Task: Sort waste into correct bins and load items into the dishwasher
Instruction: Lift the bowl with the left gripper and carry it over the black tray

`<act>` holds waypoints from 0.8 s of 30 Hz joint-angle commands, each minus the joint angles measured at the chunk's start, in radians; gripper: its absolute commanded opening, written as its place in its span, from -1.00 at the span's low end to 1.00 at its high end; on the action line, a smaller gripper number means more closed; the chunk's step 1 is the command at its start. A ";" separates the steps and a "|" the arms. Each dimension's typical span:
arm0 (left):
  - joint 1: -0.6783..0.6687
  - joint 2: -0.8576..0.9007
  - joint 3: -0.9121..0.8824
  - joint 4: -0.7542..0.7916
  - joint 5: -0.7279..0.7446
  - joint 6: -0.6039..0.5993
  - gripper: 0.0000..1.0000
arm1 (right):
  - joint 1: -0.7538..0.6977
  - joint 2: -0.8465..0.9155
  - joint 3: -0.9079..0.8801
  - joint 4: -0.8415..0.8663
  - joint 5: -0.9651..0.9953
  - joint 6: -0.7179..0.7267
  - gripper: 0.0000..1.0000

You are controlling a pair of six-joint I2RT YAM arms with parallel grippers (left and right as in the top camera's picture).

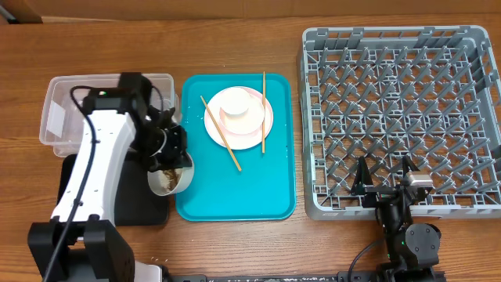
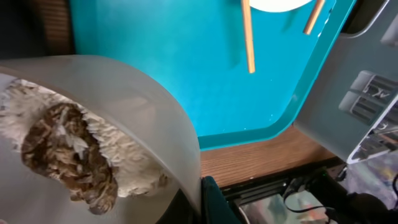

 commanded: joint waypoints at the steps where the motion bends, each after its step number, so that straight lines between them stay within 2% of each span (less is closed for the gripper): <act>1: 0.064 -0.031 0.015 -0.005 0.045 0.061 -0.92 | -0.004 -0.009 -0.010 0.005 0.002 -0.006 1.00; 6: 0.158 -0.031 0.015 0.001 0.055 0.069 -0.91 | -0.004 -0.009 -0.010 0.005 0.002 -0.006 1.00; 11: 0.268 -0.031 0.015 0.002 0.162 0.144 -0.91 | -0.004 -0.009 -0.010 0.005 0.002 -0.006 1.00; 17: 0.386 -0.031 0.010 0.002 0.219 0.182 -0.91 | -0.004 -0.009 -0.010 0.005 0.002 -0.006 1.00; 24: 0.528 -0.031 -0.041 0.043 0.393 0.246 -0.91 | -0.004 -0.009 -0.010 0.005 0.002 -0.006 1.00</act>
